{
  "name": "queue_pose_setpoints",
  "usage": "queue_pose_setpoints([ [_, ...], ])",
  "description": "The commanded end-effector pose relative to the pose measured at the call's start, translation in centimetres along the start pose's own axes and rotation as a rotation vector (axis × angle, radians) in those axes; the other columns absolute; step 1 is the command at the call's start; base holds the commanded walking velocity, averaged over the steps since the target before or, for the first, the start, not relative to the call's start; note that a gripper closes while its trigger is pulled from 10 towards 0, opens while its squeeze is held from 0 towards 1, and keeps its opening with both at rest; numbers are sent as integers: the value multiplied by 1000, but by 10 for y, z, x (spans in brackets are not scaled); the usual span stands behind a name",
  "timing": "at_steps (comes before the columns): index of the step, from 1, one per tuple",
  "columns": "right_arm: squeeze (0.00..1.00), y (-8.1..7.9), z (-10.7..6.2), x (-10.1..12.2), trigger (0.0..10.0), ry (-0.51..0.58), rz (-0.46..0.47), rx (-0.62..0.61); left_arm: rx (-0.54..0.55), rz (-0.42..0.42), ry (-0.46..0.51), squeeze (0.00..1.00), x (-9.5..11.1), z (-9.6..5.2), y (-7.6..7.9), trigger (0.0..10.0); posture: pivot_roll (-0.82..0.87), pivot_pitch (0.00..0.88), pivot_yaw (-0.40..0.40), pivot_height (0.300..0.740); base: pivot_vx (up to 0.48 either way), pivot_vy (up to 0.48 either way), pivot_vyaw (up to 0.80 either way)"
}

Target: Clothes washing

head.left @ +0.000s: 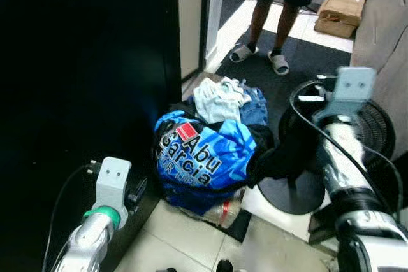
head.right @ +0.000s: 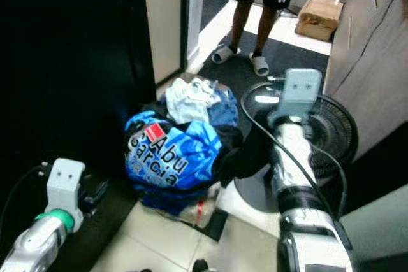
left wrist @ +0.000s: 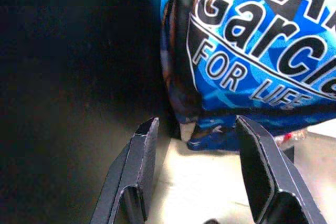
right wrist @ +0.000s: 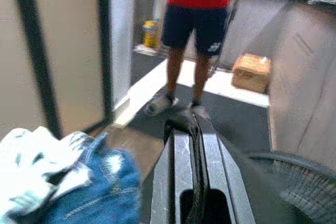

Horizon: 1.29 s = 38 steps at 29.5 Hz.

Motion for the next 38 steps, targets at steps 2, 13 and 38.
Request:
queue_pose_setpoints([
  [2,0,-24,4,-10,10000,-55,-15,49,14,6,-39,0,-11,-10,-2,10000,234,253,24,740,0,0,0],
  [13,0,-57,11,10,10000,13,81,131,79,-15,-67,0,-21,-31,-9,10000,263,260,-11,740,0,0,0],
  [38,0,-35,-6,-43,10000,-169,27,77,-89,56,-42,0,4,40,33,10000,171,279,9,740,0,0,0],
])
Point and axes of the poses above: a point about 5 cm out from each wrist's last joint towards the gripper, its own z axis pointing out of the wrist towards the gripper, its own x axis along the axis of the wrist's last joint, y = z × x, the point moved 6 cm from there along z, pointing out of the wrist towards the gripper, and after that the axes turned 3 degrees about z, right-handed, at the moved point
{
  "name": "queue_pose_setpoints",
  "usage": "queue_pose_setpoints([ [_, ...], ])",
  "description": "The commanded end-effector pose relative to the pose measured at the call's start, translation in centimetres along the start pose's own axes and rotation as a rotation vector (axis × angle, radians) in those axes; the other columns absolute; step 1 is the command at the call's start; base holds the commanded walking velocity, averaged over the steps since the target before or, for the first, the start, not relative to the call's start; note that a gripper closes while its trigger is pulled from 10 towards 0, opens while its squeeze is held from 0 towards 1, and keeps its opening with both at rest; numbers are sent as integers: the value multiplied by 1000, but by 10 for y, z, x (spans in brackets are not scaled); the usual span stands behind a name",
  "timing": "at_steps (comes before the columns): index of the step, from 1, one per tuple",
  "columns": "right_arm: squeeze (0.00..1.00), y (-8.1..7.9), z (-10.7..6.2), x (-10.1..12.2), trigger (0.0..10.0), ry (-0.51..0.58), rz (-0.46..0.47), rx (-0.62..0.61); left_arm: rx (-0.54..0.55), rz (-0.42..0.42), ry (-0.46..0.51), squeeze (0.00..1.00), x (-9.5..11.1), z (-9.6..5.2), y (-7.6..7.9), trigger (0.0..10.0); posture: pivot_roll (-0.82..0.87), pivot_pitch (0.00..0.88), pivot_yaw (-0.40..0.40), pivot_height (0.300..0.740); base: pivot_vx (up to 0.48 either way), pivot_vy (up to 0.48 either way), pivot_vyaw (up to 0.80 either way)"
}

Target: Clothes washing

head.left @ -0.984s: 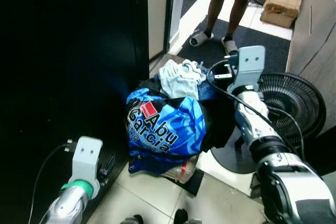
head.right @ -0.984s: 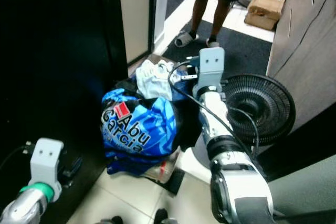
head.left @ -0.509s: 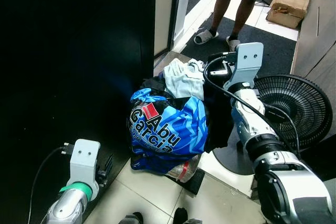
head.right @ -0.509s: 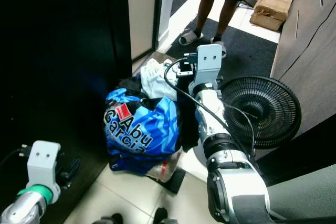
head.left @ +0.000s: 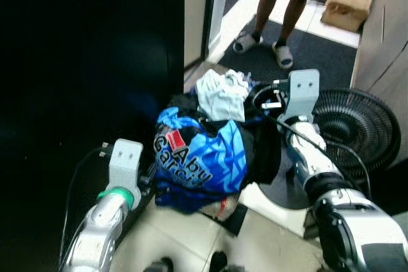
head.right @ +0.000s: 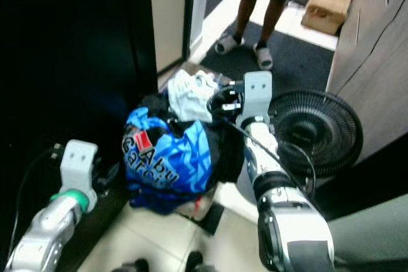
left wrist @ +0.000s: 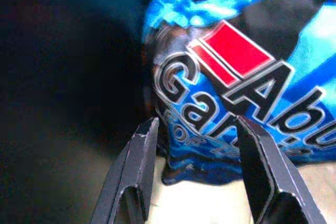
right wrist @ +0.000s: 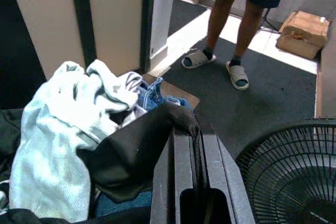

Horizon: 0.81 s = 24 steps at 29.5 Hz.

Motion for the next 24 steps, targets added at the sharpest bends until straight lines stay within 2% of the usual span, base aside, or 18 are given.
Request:
queue_pose_setpoints([
  [1,0,0,-3,-7,10000,-16,9,-4,-46,40,-100,0,-33,1,10,10000,171,279,9,740,0,0,0],
  [2,0,-1,-1,-1,10000,3,8,-2,-85,76,-141,0,-46,3,16,10000,161,282,12,740,0,0,0],
  [3,0,-1,-1,-1,10000,3,8,-2,-85,76,-141,0,-46,3,16,10000,161,282,12,740,0,0,0],
  [4,0,0,1,5,10000,19,5,-2,-130,106,-174,0,-58,3,25,10000,155,284,15,740,0,0,0],
  [8,0,1,2,8,10000,27,3,-2,-157,122,-192,0,-64,2,31,10000,155,284,15,740,0,0,0],
  [10,0,8,5,16,10000,41,-12,-17,-243,163,-225,0,-80,-6,55,10000,145,298,18,740,0,0,0],
  [11,0,8,5,16,10000,41,-12,-17,-243,163,-225,0,-80,-6,55,10000,145,298,18,740,0,0,0],
  [12,0,11,6,18,10000,45,-17,-22,-261,161,-234,0,-84,-8,63,10000,142,311,16,740,0,0,0],
  [13,0,11,6,18,10000,45,-17,-22,-261,161,-234,0,-84,-8,63,10000,142,311,16,740,0,0,0],
  [15,0,13,8,21,10000,48,-25,-23,-289,155,-242,0,-87,-10,77,10000,137,349,14,740,0,0,0],
  [16,0,13,8,21,10000,48,-25,-23,-289,155,-242,0,-87,-10,77,10000,137,349,14,740,0,0,0],
  [18,0,13,8,19,10000,34,-42,-21,-330,154,-241,0,-87,-9,94,10000,133,375,13,740,0,0,0],
  [23,0,14,8,18,10000,26,-51,-22,-347,157,-228,0,-83,-2,102,10000,127,413,10,740,0,0,0],
  [24,0,14,8,17,10000,22,-52,-23,-331,161,-206,0,-73,8,102,10000,127,428,6,740,0,0,0],
])
Point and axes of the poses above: a point about 5 cm out from each wrist's last joint towards the gripper, its own z axis pointing out of the wrist towards the gripper, its own x axis along the axis of the wrist's last joint, y = z × x, the point moved 6 cm from there along z, pointing out of the wrist towards the gripper, and after that the axes turned 3 degrees about z, right-handed, at the moved point
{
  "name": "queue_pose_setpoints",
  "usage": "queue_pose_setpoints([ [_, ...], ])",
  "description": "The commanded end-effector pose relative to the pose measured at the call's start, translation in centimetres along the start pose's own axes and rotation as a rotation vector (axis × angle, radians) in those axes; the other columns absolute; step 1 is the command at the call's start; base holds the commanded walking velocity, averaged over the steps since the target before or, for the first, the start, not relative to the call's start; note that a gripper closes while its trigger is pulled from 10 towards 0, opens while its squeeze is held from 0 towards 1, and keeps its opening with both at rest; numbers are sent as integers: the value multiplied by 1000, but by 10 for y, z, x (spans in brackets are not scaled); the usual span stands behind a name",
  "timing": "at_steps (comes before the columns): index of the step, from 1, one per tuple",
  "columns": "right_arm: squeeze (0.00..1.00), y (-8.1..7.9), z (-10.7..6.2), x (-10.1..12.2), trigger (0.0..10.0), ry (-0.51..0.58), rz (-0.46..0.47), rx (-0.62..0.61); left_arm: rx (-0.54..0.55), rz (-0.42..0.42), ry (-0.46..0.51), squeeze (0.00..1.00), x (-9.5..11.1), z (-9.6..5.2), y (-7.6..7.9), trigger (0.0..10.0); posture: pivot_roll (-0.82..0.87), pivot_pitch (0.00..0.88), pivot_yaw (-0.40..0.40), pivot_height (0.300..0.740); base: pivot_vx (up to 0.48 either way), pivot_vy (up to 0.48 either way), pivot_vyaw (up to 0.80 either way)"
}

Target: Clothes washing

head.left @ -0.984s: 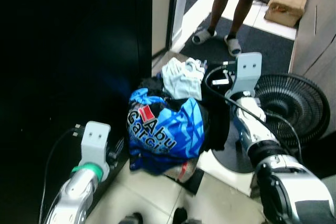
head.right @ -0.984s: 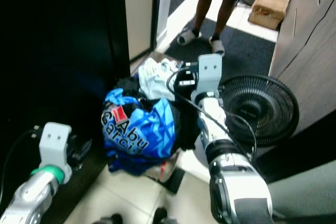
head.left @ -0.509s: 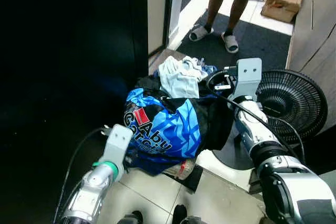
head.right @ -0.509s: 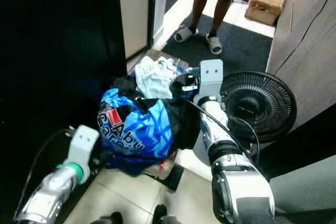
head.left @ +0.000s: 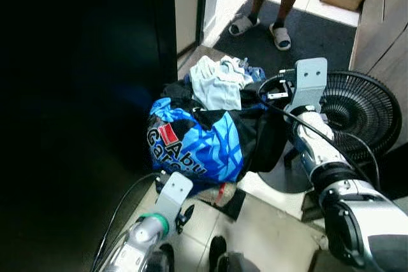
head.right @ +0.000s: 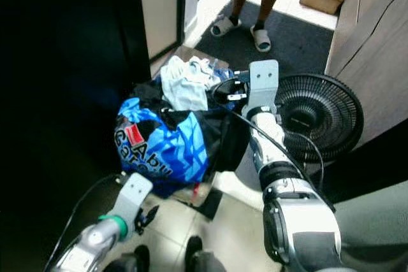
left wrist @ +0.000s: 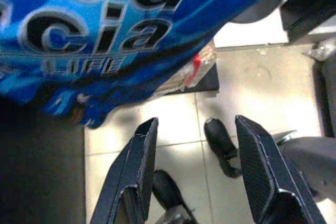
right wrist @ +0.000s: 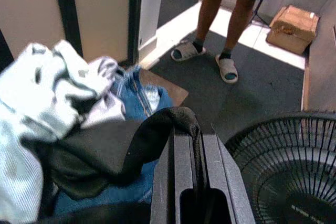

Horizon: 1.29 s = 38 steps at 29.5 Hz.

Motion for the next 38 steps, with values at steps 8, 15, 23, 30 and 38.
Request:
queue_pose_setpoints([
  [8,0,-1,-6,-17,10000,-48,-8,-3,200,77,75,0,53,21,-58,10000,115,430,5,740,0,0,0],
  [15,0,-1,-6,-17,10000,-49,-6,-4,307,103,99,0,77,16,-101,10000,116,422,10,740,0,0,0],
  [23,0,2,-6,-16,10000,-48,-6,-13,403,72,141,0,99,6,-143,10000,112,433,5,740,0,0,0],
  [30,0,6,-5,-16,10000,-53,-11,-21,493,-117,342,0,164,-19,-192,10000,118,424,-7,740,0,0,0],
  [38,0,8,-4,-13,10000,-50,-15,-23,391,-192,564,0,239,-27,-179,10000,109,420,-13,740,0,0,0],
])
Point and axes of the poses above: a point about 5 cm out from each wrist's last joint towards the gripper, its own z axis pointing out of the wrist towards the gripper, its own x axis along the axis of the wrist's last joint, y = z × x, the point moved 6 cm from there along z, pointing out of the wrist towards the gripper, and after that the axes turned 3 degrees about z, right-handed, at the moved point
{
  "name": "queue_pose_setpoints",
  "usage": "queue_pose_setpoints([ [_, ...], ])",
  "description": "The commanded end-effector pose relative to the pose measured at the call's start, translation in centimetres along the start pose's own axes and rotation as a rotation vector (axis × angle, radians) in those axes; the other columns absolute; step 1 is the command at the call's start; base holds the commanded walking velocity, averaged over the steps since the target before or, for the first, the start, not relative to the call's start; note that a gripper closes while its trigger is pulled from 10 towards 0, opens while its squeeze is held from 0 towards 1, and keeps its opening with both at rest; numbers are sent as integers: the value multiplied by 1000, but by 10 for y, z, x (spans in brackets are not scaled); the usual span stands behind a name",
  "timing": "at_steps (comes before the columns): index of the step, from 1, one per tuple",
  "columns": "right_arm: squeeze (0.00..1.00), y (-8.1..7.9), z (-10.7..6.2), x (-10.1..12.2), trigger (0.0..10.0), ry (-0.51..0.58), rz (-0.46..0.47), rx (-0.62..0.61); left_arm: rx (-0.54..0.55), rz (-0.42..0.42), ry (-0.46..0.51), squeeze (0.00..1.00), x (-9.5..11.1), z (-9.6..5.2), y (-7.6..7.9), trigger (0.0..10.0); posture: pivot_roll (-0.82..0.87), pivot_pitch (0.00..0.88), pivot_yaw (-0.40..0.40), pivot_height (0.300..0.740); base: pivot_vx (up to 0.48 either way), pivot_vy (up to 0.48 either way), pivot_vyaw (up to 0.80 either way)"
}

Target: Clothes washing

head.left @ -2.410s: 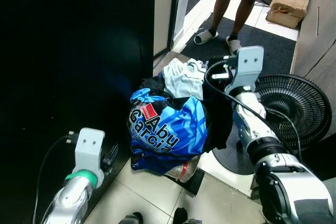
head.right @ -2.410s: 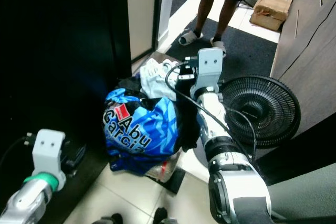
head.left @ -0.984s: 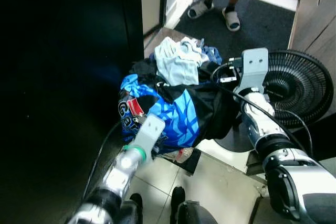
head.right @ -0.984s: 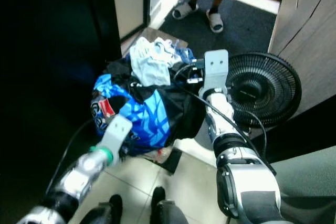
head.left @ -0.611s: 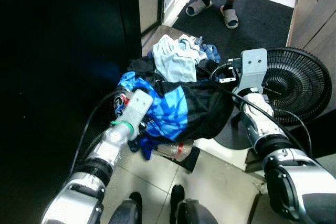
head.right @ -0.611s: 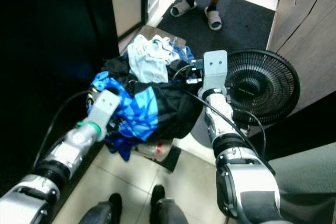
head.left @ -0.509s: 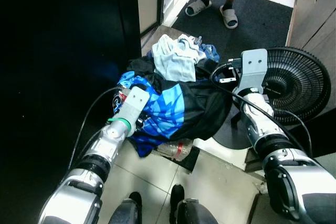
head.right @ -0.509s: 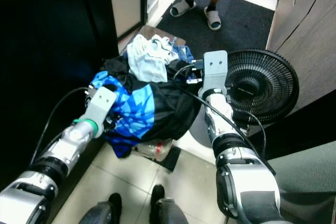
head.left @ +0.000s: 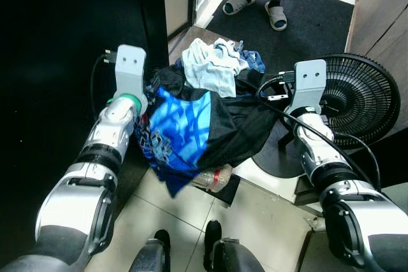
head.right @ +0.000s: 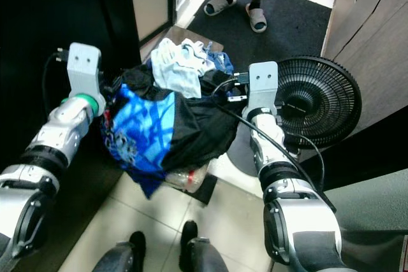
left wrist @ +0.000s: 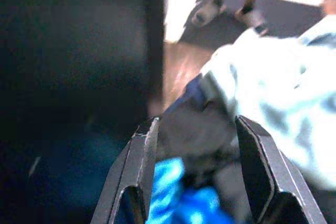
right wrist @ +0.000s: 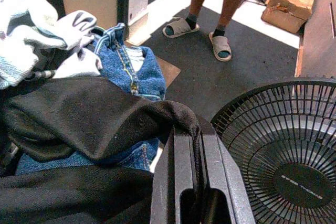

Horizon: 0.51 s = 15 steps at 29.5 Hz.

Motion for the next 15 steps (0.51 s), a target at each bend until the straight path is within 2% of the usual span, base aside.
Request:
queue_pose_setpoints([
  [1,0,6,-3,-10,10000,-36,-5,-13,-26,-20,34,0,8,1,6,10000,109,420,-13,740,0,0,0],
  [2,0,8,-3,-10,10000,-36,-8,-16,-76,6,65,0,16,3,19,10000,105,419,-12,740,0,0,0],
  [3,0,9,-3,-10,10000,-36,-10,-19,-125,67,88,0,20,3,32,10000,105,419,-12,740,0,0,0],
  [5,0,11,-3,-10,10000,-35,-12,-22,-209,166,115,0,21,1,51,10000,107,416,-7,740,0,0,0],
  [6,0,11,-3,-10,10000,-35,-12,-22,-209,166,115,0,21,1,51,10000,107,416,-7,740,0,0,0],
  [8,0,11,-4,-10,10000,-34,-12,-26,-353,238,156,0,17,-10,78,10000,107,413,1,740,0,0,0],
  [9,0,11,-4,-10,10000,-34,-12,-26,-353,238,156,0,17,-10,78,10000,107,413,1,740,0,0,0],
  [11,0,12,-4,-11,10000,-31,-11,-28,-463,283,192,0,11,-25,98,10000,110,413,2,740,0,0,0],
  [12,0,12,-4,-11,10000,-31,-11,-28,-463,283,192,0,11,-25,98,10000,110,413,2,740,0,0,0],
  [13,0,13,-4,-11,10000,-31,-11,-30,-507,307,206,0,6,-35,106,10000,115,414,2,740,0,0,0],
  [15,0,14,-5,-13,10000,-33,-9,-33,-584,417,226,0,-9,-55,118,10000,117,415,1,740,0,0,0],
])
Point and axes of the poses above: a point about 5 cm out from each wrist's last joint towards the gripper, its own z axis pointing out of the wrist towards the gripper, its own x axis along the axis of the wrist's last joint, y = z × x, the point moved 6 cm from there along z, pointing out of the wrist towards the gripper, and after that the axes turned 3 degrees about z, right-handed, at the moved point
